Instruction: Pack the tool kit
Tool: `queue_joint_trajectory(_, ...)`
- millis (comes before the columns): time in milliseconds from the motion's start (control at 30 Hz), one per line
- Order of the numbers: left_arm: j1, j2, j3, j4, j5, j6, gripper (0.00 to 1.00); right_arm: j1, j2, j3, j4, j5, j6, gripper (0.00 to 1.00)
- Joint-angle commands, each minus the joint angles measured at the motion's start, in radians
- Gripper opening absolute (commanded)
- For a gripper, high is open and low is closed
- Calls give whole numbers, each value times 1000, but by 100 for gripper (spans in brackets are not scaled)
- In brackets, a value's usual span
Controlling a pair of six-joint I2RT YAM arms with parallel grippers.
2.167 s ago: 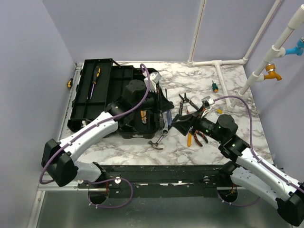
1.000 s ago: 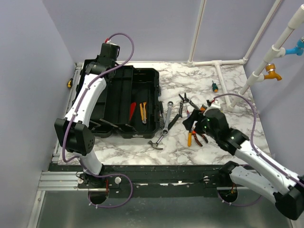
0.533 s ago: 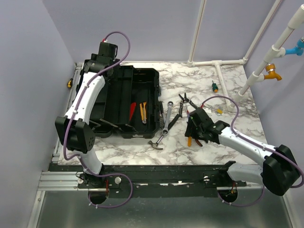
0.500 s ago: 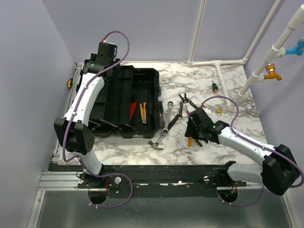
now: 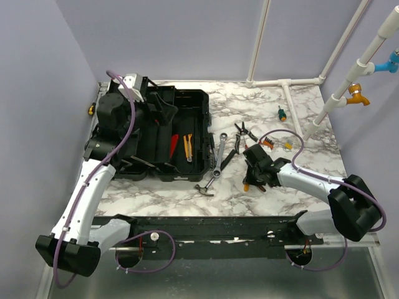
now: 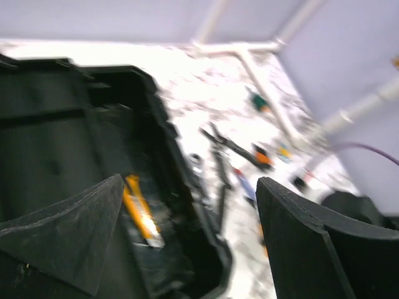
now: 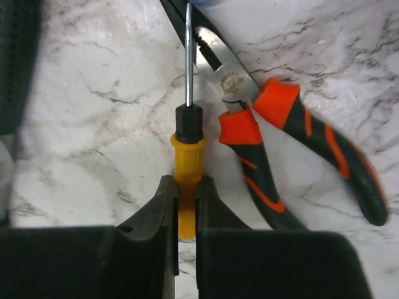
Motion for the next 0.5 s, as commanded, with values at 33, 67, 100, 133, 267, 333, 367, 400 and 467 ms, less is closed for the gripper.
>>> queue_joint_trajectory(33,-100,-12,-173,224,331,-248,87,0,-24,0,56,-62,-44,1)
queue_joint_trajectory(67,-126,-10,-195,225,334,-259,87,0,-46,-1,71,-92,-78,1)
queue_joint_trajectory(100,-157,-6,-211,231,338,-266,87,0,-80,-6,92,-122,-98,1)
queue_joint_trajectory(133,-191,0,-232,245,343,-278,87,0,-114,-14,111,-143,-109,1)
queue_joint_trajectory(267,-288,41,-315,348,388,-343,87,0,-313,-70,224,-241,-148,0)
queue_joint_trajectory(333,-326,67,-350,428,392,-387,83,0,-407,-102,303,-333,-190,1)
queue_joint_trajectory(367,-343,85,-360,460,396,-409,76,0,-444,-111,328,-361,-196,1)
queue_joint_trajectory(400,-361,103,-365,498,404,-422,73,0,-485,-119,350,-383,-196,1)
queue_joint_trajectory(467,-397,150,-354,534,412,-442,71,0,-540,-129,383,-415,-202,1)
